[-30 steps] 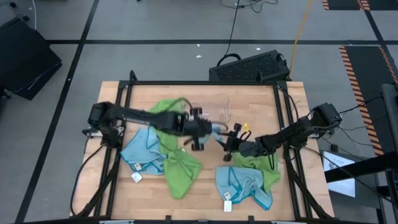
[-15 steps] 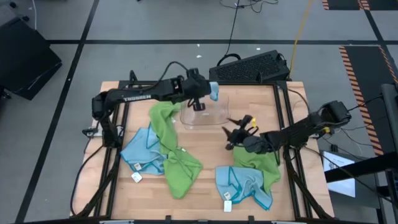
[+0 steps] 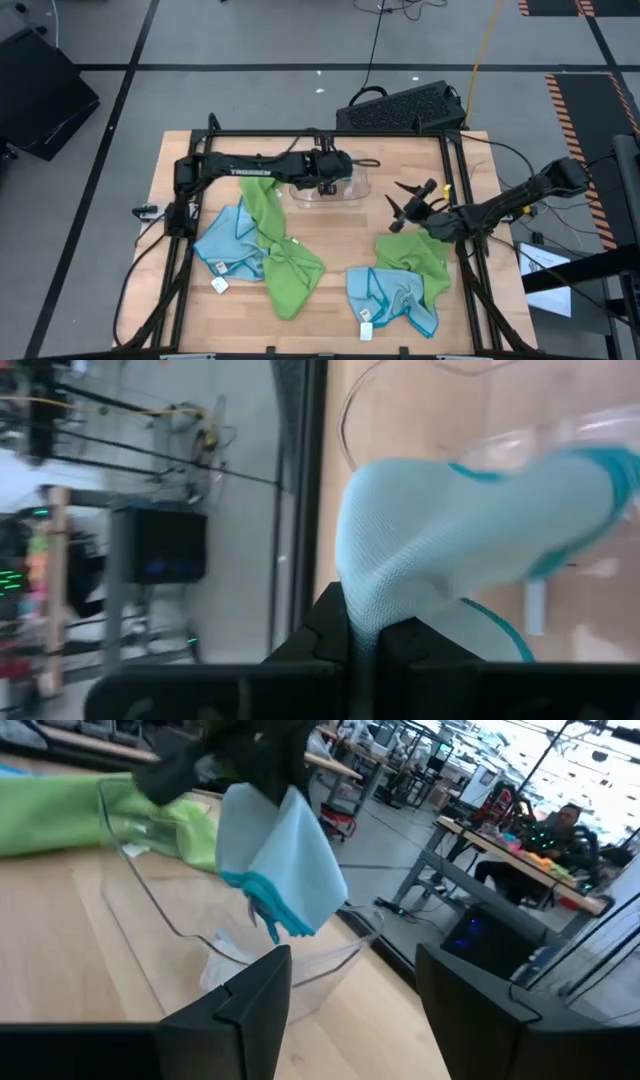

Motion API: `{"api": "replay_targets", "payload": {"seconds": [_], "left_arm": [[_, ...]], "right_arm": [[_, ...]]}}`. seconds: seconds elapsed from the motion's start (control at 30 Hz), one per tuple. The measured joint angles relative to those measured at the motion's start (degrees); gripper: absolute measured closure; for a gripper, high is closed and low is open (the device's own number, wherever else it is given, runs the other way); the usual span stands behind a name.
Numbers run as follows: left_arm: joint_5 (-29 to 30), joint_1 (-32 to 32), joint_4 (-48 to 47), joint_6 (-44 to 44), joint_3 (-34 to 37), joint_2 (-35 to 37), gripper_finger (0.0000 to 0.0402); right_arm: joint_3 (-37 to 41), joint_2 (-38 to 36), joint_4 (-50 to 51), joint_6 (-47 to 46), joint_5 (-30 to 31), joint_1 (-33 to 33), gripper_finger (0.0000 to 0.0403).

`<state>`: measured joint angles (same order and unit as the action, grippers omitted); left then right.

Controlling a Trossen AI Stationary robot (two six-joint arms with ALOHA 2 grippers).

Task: Fold microfiber towels
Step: Put the folded top right blue microfiber cloth into the transparent bin

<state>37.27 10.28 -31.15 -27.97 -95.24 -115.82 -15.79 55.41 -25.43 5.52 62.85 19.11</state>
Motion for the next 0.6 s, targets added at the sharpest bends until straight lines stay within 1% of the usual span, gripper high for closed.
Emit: {"api": "replay_targets", "payload": {"seconds": [0.1,0.2,0.33,0.6], "left_arm": [[3.1,-0.3,0.4,-0.5,0.0,-2.2,0.0391],[4.8,-1.2,1.1,-0.6,0.0,-3.3,0.0380],[4.6,-2.3,1.3,-0.9,0.0,-3.8,0.0372],[2.0,-2.5,0.8,-0.6,0.0,-6.1,0.0369]], "right_arm": [[1.7,-3.2,-0.2,-0.3,0.0,0.9,0.0197],[2.8,-5.0,-0.3,-0.3,-0.1,1.7,0.0197],[3.6,-5.7,-0.3,-0.4,-0.1,2.3,0.0197],[3.8,-5.7,-0.2,-0.3,-0.4,2.4,0.0197]]}}
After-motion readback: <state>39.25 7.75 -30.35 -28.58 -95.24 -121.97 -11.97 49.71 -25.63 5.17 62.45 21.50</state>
